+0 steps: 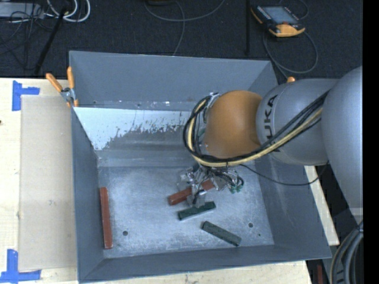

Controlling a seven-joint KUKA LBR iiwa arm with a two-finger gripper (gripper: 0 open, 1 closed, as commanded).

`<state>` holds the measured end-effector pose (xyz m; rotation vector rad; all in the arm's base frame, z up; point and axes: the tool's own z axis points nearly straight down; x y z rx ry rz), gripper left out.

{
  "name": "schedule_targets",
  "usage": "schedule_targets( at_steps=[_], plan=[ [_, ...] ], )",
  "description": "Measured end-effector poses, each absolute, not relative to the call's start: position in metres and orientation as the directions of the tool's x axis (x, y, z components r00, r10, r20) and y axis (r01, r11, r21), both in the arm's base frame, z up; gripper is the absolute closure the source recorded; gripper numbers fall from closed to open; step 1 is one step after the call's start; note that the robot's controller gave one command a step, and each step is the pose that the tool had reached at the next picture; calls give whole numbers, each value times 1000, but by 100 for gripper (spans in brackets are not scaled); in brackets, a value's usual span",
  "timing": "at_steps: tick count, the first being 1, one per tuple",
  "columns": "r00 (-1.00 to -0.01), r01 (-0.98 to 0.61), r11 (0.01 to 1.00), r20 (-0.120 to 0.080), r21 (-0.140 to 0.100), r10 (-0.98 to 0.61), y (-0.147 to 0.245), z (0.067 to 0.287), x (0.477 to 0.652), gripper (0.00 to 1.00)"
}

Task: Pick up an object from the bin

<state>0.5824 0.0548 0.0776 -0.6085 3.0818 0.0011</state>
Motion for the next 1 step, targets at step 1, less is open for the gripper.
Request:
schedule_targets(
  at_steps=[1],
  plan=[
    [-772,-636,772,-7,-3,-636,64,202,589,100]
  ],
)
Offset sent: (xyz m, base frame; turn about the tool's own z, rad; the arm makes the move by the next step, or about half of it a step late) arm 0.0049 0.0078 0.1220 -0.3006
